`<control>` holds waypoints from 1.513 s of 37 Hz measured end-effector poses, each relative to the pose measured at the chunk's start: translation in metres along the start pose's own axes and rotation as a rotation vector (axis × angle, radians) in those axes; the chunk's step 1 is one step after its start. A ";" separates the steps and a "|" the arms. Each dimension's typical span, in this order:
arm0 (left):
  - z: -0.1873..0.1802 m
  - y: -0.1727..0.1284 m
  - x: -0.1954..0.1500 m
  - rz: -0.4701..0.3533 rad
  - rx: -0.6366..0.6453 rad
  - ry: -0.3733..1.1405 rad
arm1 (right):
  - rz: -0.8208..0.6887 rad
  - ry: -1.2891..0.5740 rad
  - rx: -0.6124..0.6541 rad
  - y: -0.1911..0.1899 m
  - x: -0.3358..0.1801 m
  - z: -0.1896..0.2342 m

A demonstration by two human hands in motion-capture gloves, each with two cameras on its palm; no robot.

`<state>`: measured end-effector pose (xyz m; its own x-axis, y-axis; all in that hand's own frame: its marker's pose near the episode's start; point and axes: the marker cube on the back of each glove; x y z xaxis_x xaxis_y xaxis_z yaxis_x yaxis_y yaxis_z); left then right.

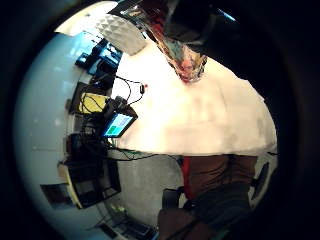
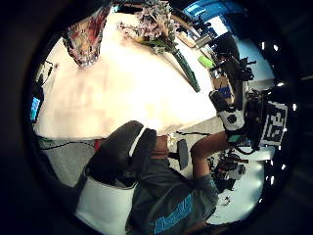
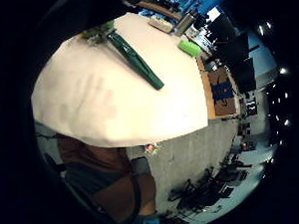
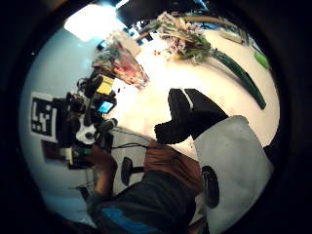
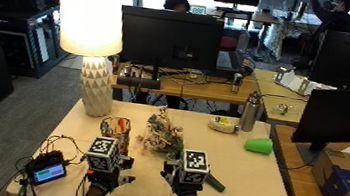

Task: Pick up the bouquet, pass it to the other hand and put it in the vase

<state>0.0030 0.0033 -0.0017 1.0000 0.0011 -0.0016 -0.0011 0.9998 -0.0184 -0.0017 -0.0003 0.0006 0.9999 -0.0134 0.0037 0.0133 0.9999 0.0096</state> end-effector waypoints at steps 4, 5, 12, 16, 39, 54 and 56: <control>0.001 -0.002 0.001 0.004 -0.006 0.008 | -0.014 -0.005 0.023 -0.005 -0.001 0.004; 0.001 -0.001 0.001 0.004 -0.009 0.009 | -0.017 -0.006 0.026 -0.006 -0.002 0.005; -0.002 0.000 0.000 -0.005 -0.012 0.011 | -0.023 -0.002 0.025 -0.005 -0.004 0.002; 0.000 -0.003 0.000 0.001 0.000 0.014 | -0.014 0.008 0.008 -0.001 -0.004 0.001; -0.001 -0.003 0.000 0.003 0.027 0.032 | 0.005 -0.065 0.077 -0.008 0.049 0.004; 0.003 -0.008 0.008 0.007 0.105 0.068 | 0.147 -0.203 0.162 -0.067 0.141 0.082; 0.003 -0.006 0.009 -0.001 0.095 0.065 | 0.170 -0.211 0.121 -0.074 0.151 0.097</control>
<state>0.0117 -0.0030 0.0012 0.9978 0.0025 -0.0661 0.0026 0.9971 0.0766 0.1474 -0.0770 0.0975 0.9648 0.1401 0.2228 -0.1677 0.9796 0.1103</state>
